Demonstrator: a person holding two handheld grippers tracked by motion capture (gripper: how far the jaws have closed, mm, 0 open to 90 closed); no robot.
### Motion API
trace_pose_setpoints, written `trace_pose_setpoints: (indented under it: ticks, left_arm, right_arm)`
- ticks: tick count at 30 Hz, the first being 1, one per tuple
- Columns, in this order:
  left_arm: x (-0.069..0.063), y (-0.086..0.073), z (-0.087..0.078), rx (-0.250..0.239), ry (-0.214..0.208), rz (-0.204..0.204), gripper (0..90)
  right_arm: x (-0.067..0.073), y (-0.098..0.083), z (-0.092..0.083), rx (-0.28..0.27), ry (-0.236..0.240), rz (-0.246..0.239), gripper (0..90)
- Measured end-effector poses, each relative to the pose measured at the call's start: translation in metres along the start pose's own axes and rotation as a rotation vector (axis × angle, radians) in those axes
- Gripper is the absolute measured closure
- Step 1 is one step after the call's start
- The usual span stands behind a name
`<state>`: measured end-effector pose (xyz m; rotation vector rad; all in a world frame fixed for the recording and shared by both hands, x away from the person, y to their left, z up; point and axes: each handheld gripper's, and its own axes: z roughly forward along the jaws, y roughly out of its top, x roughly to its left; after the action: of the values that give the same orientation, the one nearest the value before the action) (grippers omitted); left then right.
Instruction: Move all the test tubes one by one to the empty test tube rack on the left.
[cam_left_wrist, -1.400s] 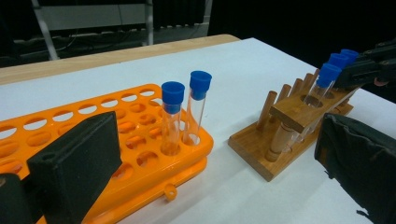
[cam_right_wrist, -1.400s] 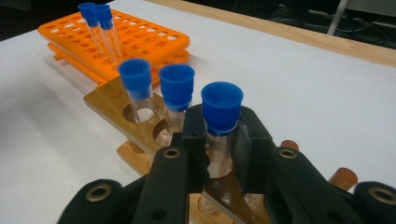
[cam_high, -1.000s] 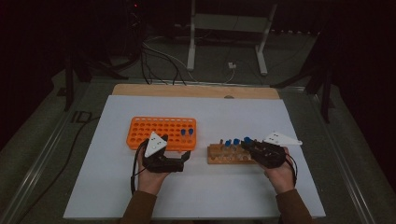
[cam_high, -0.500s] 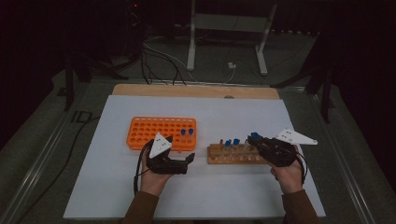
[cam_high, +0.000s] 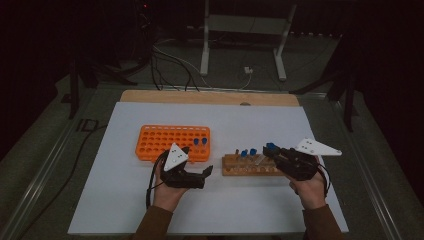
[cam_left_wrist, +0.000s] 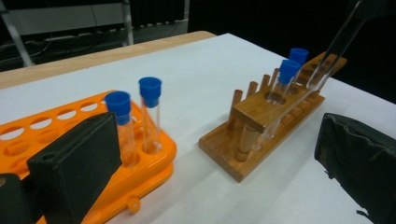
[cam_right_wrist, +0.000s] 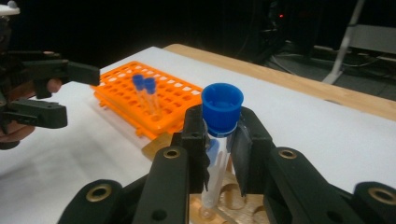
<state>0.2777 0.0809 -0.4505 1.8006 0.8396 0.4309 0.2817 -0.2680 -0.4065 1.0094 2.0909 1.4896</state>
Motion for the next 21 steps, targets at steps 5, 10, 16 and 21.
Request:
trace_pose_setpoints:
  ticks: [5, 10, 16, 21]
  left_arm:
    - [-0.01, 0.003, 0.003, 0.0, -0.023, 0.012, 1.5]
    - [-0.023, 0.009, 0.011, 0.01, -0.069, 0.029, 1.5]
    - [-0.042, 0.016, 0.022, 0.021, -0.124, 0.067, 6.6]
    - [-0.056, 0.018, 0.033, 0.039, -0.14, 0.112, 16.0]
  right_arm:
    - [0.009, 0.0, 0.006, 0.019, 0.03, -0.018, 76.8]
    - [0.017, -0.002, 0.014, 0.041, 0.067, -0.03, 76.8]
    - [0.028, -0.003, 0.021, 0.06, 0.098, -0.047, 76.7]
    - [0.035, -0.002, 0.024, 0.065, 0.118, -0.056, 76.7]
